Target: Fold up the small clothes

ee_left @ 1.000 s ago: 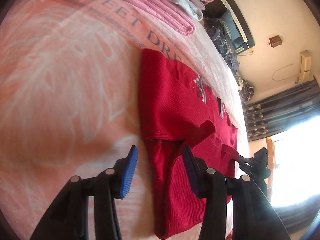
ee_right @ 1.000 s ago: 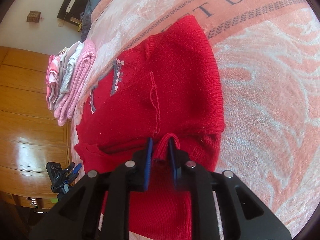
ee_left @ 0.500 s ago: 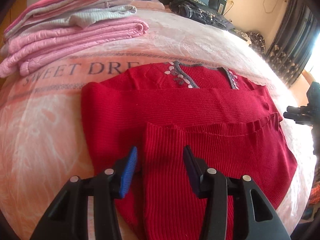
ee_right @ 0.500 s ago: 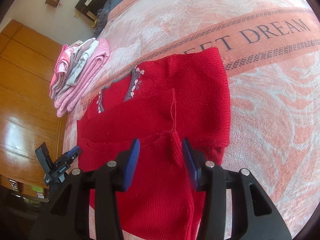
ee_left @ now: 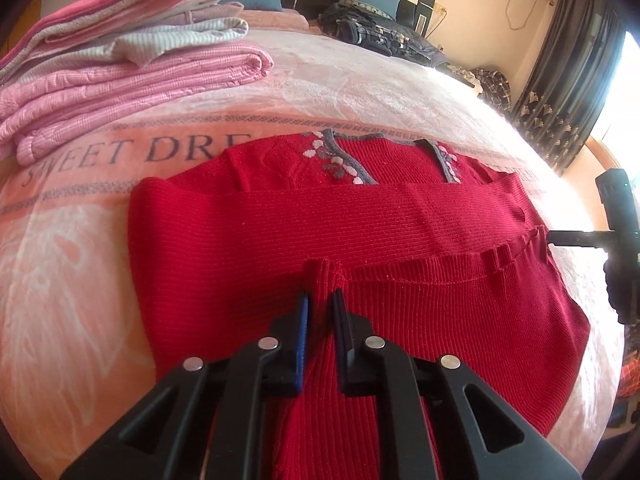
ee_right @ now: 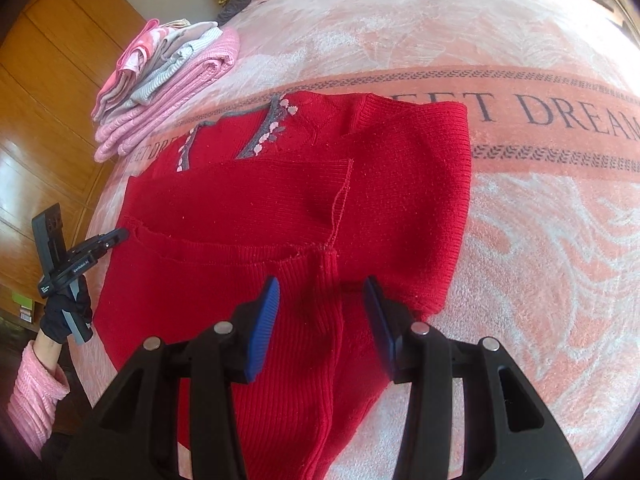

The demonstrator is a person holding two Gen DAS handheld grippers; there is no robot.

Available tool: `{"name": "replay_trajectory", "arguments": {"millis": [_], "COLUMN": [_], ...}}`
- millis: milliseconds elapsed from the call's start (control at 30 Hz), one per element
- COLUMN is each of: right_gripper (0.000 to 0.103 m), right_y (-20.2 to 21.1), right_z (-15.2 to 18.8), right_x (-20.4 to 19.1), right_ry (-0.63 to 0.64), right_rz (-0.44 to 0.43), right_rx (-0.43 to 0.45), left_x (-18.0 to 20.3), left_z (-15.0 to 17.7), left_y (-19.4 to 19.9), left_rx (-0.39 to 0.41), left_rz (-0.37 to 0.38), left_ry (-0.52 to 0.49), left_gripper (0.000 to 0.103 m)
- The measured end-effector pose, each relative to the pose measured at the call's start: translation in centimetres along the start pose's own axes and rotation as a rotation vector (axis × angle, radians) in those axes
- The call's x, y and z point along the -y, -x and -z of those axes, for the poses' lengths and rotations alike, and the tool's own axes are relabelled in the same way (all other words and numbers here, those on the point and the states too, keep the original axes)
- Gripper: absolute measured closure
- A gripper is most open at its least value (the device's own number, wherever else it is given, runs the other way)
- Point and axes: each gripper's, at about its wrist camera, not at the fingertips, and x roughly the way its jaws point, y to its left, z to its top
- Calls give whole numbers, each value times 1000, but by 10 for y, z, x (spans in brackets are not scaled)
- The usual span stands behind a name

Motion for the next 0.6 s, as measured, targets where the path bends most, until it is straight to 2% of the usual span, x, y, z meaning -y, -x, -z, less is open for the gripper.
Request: {"name": "replay_trajectory", "arguments": {"millis": [100, 267, 300, 333, 367, 467, 533, 600], "right_gripper": [58, 59, 66, 80, 86, 94, 96, 96], "right_y": [-9, -18, -19, -20, -22, -19, -10, 4], "right_z": [-1, -7, -8, -7, -6, 0, 4, 5], "right_x": [3, 0, -1, -3, -5, -16, -17, -19], "right_ry": [-2, 18, 24, 30, 42, 118, 118, 117], "right_rz": [3, 7, -2, -21, -37, -16, -41, -50], "right_rx": [-13, 2, 3, -5, -17, -23, -15, 7], "left_x": [-9, -8, -8, -9, -9, -5, -2, 1], "left_z": [1, 1, 0, 0, 0, 1, 2, 3], "left_y": [5, 1, -1, -3, -5, -8, -4, 5], "left_rx": [14, 4, -3, -4, -6, -9, -2, 19], "left_rz": [55, 59, 62, 59, 59, 45, 46, 60], "left_ry": [74, 79, 89, 98, 105, 95, 77, 75], "left_gripper": [93, 92, 90, 86, 85, 84, 92, 92]}}
